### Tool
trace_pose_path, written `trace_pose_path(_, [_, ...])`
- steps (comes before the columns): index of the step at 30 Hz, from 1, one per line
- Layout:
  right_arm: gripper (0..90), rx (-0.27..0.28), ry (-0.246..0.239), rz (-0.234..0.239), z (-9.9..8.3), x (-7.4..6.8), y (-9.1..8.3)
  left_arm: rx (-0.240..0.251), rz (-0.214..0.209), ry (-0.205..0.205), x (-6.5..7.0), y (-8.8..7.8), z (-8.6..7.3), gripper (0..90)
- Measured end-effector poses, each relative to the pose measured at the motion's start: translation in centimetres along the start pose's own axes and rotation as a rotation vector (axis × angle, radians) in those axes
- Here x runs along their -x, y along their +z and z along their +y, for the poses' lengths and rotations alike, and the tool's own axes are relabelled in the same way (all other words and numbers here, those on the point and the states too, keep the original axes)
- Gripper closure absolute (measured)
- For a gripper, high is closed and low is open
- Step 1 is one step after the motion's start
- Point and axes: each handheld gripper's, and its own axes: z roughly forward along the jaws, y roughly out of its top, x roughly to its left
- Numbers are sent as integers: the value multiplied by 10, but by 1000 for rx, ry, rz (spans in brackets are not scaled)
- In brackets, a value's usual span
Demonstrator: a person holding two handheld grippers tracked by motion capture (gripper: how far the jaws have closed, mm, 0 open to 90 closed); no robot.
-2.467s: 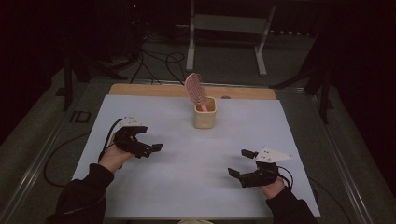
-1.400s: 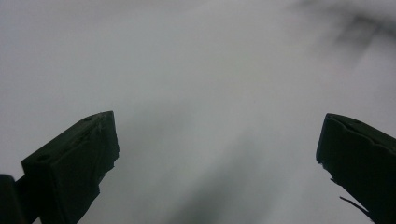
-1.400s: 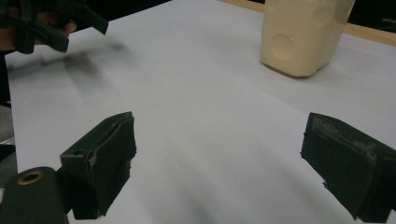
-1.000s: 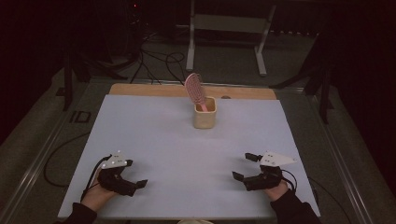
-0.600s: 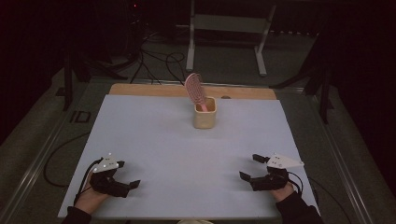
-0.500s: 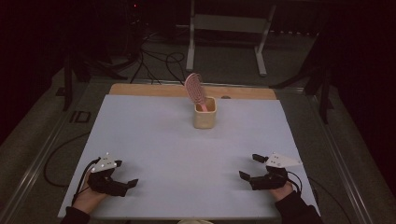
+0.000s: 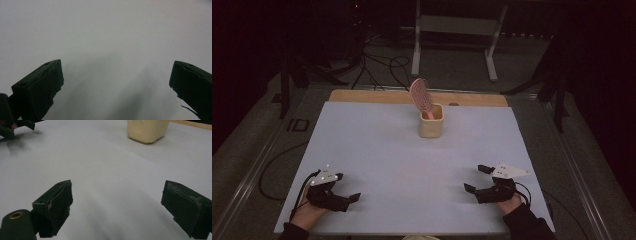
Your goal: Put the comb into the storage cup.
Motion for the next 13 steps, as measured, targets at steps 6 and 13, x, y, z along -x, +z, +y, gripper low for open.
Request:
trace_pose_path(6, [97,-4,6,12,0,0,2,6,3,8,4,1,0,0])
trace_pose_path(13, [97,-13,7,17,-1,1,5,16,-3,8,7,-1,0,0])
